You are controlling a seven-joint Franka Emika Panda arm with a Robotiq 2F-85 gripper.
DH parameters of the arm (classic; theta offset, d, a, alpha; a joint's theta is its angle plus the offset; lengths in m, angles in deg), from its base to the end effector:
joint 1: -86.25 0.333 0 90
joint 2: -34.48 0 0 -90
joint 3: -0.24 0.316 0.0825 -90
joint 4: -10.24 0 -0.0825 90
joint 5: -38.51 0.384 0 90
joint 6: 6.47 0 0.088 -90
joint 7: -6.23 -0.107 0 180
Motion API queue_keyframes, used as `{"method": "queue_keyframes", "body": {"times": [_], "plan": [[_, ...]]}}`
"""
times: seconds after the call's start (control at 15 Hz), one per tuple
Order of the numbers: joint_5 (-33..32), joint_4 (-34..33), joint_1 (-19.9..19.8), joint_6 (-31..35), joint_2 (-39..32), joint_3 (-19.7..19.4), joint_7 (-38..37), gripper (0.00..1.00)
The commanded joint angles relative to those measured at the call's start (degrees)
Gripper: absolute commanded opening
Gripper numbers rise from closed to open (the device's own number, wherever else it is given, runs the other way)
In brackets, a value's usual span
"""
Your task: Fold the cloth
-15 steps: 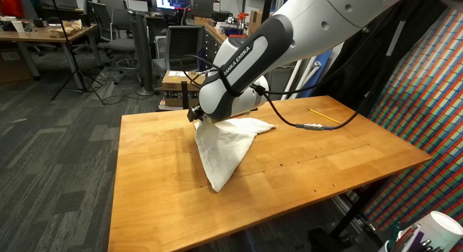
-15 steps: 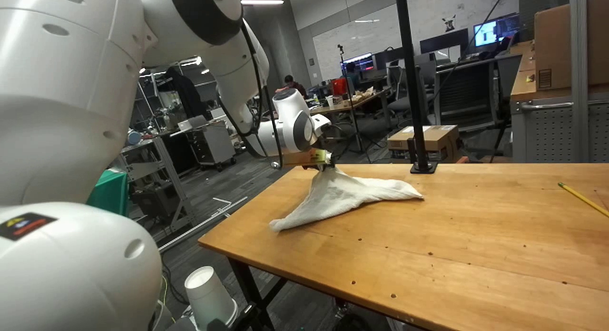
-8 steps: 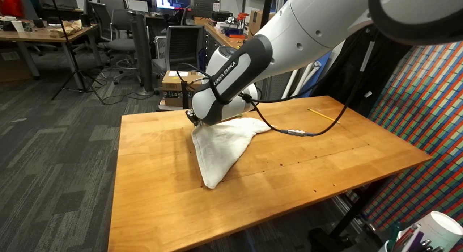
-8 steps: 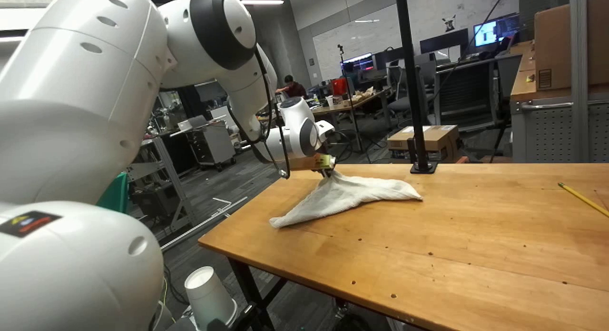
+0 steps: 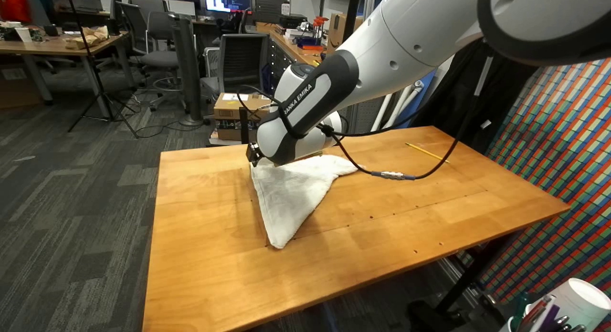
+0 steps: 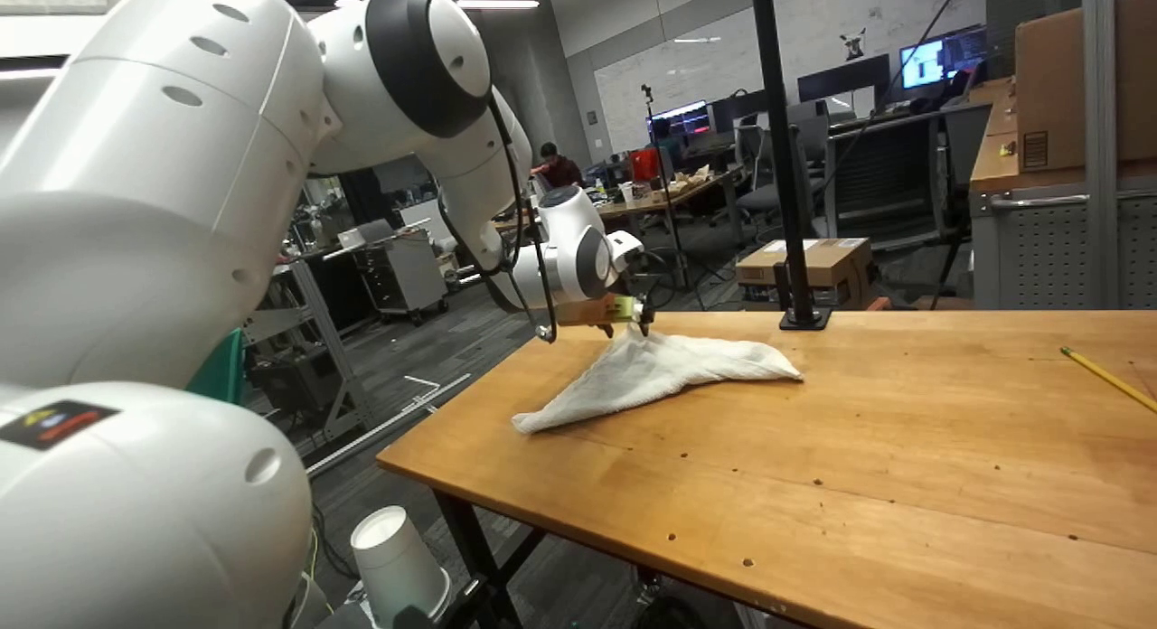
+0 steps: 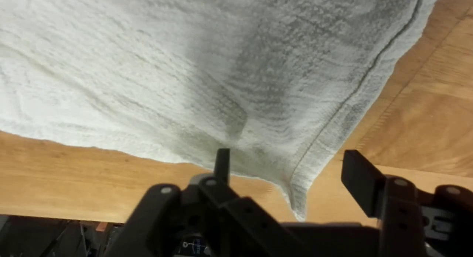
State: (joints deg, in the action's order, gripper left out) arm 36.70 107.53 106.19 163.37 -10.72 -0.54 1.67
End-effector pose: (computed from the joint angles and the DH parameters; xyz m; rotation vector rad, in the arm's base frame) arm 0.6685 0.2361 0.1881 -2.9488 -0.4320 -0.7162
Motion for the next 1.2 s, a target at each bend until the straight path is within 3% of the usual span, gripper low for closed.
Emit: {"method": "queue_keyframes", "body": {"times": [0.0, 0.67, 1.13], "plan": [[-1.12, 3.65, 1.06, -0.07, 3.53, -2.67, -2.86, 1.0], [-2.97, 10.32, 0.07, 1.13, 8.65, -10.95, -3.48, 1.0], [-6.65, 12.65, -0.17, 2.09, 8.57, -16.29, -3.79, 1.0]]}}
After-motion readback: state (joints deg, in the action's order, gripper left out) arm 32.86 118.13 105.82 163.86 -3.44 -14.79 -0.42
